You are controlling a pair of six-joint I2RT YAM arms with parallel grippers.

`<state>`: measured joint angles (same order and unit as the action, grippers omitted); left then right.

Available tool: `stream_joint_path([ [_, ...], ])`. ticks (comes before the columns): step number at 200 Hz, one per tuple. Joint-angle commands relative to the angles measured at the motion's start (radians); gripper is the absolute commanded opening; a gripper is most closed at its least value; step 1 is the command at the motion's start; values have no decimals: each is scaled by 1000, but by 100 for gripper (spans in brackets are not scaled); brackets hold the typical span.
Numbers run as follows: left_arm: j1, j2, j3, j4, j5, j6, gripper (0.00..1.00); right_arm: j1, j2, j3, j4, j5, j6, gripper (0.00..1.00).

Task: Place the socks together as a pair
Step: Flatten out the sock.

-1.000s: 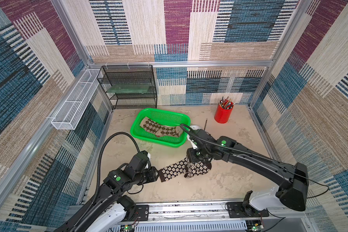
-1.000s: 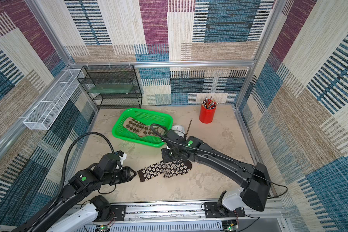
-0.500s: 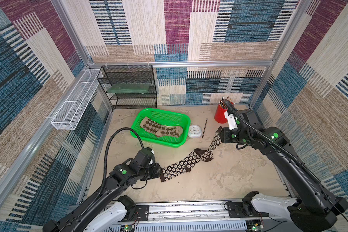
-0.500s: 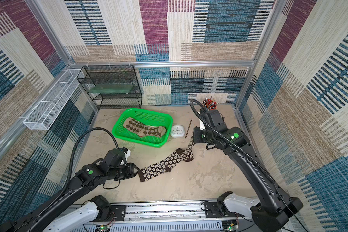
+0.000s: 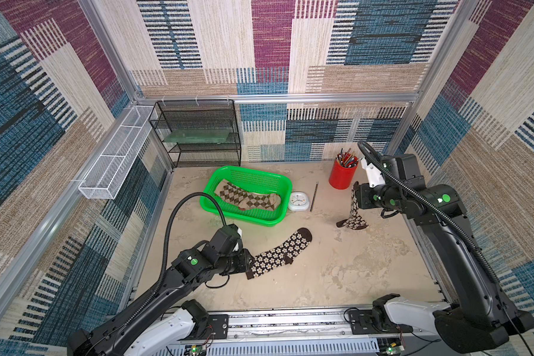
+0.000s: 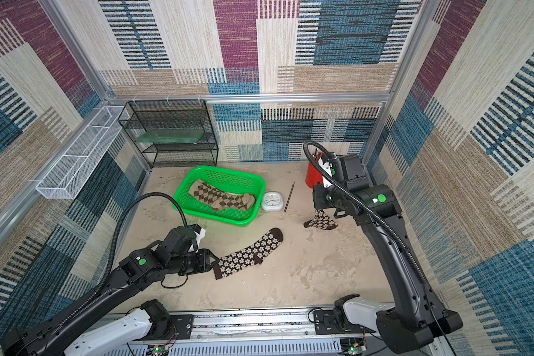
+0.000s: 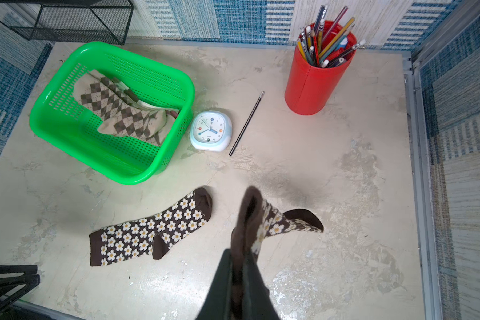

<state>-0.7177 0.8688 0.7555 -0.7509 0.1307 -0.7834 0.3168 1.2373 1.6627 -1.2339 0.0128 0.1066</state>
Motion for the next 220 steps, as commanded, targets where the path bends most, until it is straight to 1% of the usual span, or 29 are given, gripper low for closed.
stream_joint_path([
  [1,-12,-2,7,8,-27,-8,41,3,4,-13,-15,-55,-45,12],
  [79,-53,-21,-4,6,-47,-28,41,37,35,-77,-5,-109,-47,12],
  [131,-64,-23,-10,5,-52,-31,40,78,51,-136,106,-135,-20,13],
  [174,-74,-30,-17,5,-57,-42,40,170,84,-137,200,-125,12,14],
  [220,-80,-33,-18,4,-64,-45,40,322,139,-101,258,-134,34,15],
])
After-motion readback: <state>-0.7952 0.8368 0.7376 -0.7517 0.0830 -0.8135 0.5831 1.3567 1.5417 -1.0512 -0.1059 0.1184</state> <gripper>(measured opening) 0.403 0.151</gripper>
